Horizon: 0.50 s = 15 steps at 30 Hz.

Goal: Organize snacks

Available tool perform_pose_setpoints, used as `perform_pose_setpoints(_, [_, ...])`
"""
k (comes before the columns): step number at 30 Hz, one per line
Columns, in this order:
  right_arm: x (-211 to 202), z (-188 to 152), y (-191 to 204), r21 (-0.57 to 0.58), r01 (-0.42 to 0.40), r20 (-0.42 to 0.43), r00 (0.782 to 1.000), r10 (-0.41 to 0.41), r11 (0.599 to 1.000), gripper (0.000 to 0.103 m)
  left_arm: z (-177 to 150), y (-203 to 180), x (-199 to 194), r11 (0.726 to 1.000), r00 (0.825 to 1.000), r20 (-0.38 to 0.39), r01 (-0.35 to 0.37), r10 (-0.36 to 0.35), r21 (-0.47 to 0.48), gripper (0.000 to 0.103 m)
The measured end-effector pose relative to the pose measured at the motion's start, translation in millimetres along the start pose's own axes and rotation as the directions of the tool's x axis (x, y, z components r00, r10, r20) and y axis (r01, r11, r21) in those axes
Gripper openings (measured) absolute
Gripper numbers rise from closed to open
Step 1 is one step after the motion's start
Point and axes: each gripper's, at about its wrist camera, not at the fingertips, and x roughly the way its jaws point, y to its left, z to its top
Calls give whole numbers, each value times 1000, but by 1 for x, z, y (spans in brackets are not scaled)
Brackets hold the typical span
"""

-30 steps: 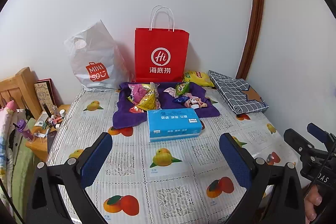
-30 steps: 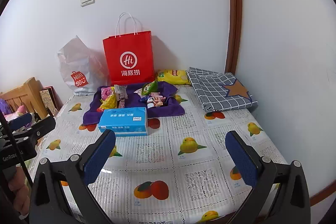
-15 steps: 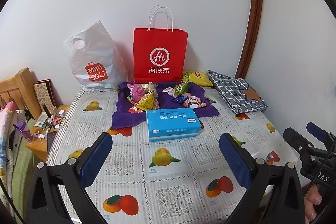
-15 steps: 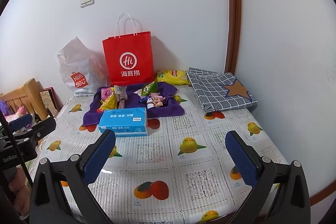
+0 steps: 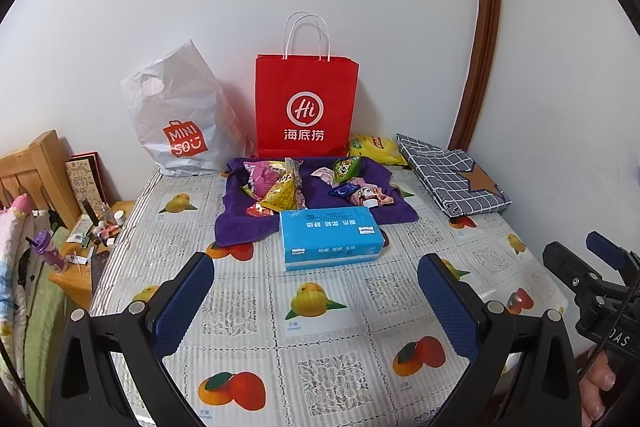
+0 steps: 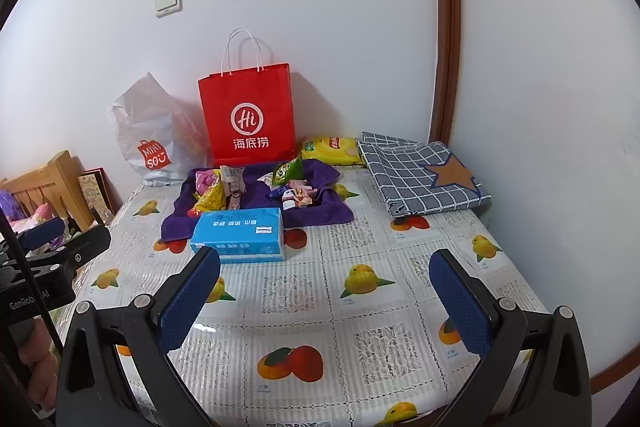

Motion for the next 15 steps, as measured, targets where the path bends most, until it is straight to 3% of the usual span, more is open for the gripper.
perform_pose_setpoints(15, [-2, 0, 0, 1, 2, 7, 1000, -2, 1000, 103, 1, 0, 0, 1000, 1000, 1, -1, 1, 0, 103])
